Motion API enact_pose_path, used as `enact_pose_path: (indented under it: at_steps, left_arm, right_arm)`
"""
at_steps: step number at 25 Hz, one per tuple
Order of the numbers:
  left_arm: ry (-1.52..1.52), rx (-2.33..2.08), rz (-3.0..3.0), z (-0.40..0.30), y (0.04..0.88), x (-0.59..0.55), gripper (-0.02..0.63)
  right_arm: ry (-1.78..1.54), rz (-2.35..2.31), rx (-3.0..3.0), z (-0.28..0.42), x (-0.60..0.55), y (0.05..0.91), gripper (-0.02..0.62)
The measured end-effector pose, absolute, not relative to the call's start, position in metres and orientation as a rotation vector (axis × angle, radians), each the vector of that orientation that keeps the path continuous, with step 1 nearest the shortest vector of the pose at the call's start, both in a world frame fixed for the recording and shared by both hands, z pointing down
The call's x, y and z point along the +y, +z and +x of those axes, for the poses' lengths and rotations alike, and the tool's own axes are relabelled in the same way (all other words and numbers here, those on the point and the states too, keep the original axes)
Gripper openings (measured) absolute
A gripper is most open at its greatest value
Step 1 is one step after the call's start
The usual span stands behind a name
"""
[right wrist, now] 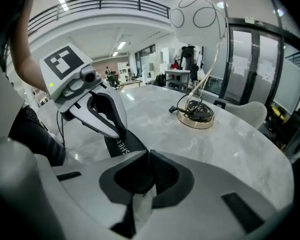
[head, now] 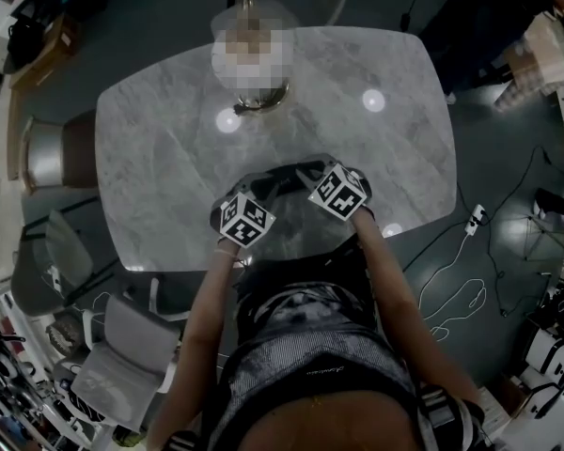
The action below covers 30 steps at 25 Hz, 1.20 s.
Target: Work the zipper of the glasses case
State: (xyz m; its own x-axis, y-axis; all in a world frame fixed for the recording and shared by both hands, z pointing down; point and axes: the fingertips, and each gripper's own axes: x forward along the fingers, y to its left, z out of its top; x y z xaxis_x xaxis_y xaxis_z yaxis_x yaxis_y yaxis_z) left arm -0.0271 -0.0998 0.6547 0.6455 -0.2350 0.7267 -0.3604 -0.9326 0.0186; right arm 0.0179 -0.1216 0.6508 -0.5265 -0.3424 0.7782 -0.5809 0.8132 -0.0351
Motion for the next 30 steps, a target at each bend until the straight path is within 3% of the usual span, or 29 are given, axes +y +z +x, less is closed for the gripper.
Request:
enact_pose_path:
  at_steps: [30]
  left_arm:
    - [0.832,-0.815,2.638,-0.037,0.630,-0.126,0.007]
  right_arm:
    - [0.397,0.753,-2.250,-0.002,-0.120,0.630,0.064]
